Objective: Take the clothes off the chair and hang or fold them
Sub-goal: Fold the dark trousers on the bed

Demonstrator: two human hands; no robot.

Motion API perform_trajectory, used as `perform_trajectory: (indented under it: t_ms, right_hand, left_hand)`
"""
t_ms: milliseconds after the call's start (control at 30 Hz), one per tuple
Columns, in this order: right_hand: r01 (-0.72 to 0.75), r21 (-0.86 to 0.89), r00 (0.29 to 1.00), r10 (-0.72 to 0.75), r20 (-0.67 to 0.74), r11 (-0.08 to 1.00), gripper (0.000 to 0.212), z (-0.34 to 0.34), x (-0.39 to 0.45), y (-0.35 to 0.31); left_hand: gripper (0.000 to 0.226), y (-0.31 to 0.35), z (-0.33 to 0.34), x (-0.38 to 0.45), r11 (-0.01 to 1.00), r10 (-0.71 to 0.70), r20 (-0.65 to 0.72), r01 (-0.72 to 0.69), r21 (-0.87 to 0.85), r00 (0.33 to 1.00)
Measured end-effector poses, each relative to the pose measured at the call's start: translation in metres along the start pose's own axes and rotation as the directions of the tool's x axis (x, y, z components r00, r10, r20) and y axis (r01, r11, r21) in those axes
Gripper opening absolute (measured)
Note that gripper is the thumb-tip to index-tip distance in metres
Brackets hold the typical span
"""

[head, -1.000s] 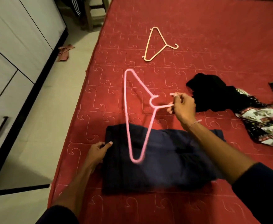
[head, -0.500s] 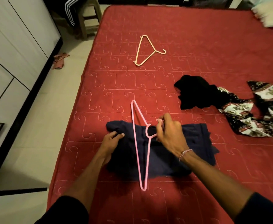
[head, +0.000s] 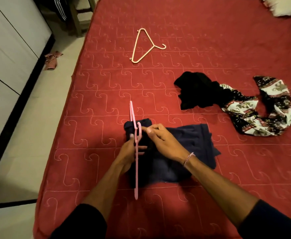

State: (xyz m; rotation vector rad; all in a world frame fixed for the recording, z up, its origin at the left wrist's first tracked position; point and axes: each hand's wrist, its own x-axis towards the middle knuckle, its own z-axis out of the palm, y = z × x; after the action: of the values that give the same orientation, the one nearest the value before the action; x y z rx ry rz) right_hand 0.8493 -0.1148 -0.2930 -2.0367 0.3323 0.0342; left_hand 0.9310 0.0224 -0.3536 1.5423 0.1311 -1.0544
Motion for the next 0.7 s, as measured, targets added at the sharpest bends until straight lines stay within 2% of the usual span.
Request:
perform_trajectory:
  t_ms: [67, 133, 167, 233, 333, 467, 567, 667, 700]
  right_hand:
    - [-0.058, -0.151, 0.996, 0.068, 0.059, 0.987, 0.038, 0.010, 0.002, 0.016]
    - [-0.092, -0.251, 0.993, 0.108, 0.053, 0.964, 0.039, 0.032, 0.004, 0.029]
    - [-0.120, -0.247, 0.991, 0.131, 0.028, 0.961, 0.039, 0.043, 0.006, 0.032]
    - [-0.218, -0.199, 0.976, 0.214, -0.038, 0.956, 0.038, 0.061, 0.011, 0.030]
    - [-0.385, -0.226, 0.922, 0.362, -0.138, 0.895, 0.044, 0.075, 0.019, 0.016]
    - [-0.497, -0.212, 0.868, 0.473, -0.152, 0.842, 0.063, 0.085, 0.023, 0.016]
    - [-0.511, -0.108, 0.853, 0.487, -0.189, 0.853, 0.066, 0.086, 0.022, 0.023]
    - [-0.436, 0.044, 0.844, 0.426, -0.325, 0.899, 0.036, 0.080, 0.016, 0.034]
    - [-0.407, 0.125, 0.832, 0.423, -0.359, 0.905, 0.031, 0.076, 0.012, 0.038]
  left_hand:
    - [0.080, 0.000, -0.006, -0.001, 0.989, -0.024, 0.035, 0.029, -0.143, 0.999]
    - [0.092, 0.002, -0.006, -0.008, 0.980, -0.010, 0.050, 0.020, -0.198, 0.999]
    - [0.094, 0.005, -0.003, -0.015, 0.978, 0.011, 0.035, -0.004, -0.206, 0.999]
    - [0.090, 0.006, 0.001, -0.021, 0.979, 0.055, -0.057, -0.065, -0.192, 0.997]
    - [0.076, 0.000, -0.003, -0.029, 0.969, 0.190, -0.195, -0.216, -0.122, 0.962]
    - [0.058, -0.011, -0.013, -0.030, 0.929, 0.370, -0.257, -0.365, 0.068, 0.893]
    - [0.045, -0.011, -0.015, -0.025, 0.955, 0.274, -0.355, -0.297, -0.011, 0.894]
    - [0.041, -0.008, -0.019, -0.020, 0.985, 0.106, -0.439, -0.155, -0.077, 0.892]
    - [0.041, -0.007, -0.020, -0.021, 0.983, 0.060, -0.453, -0.130, -0.127, 0.889]
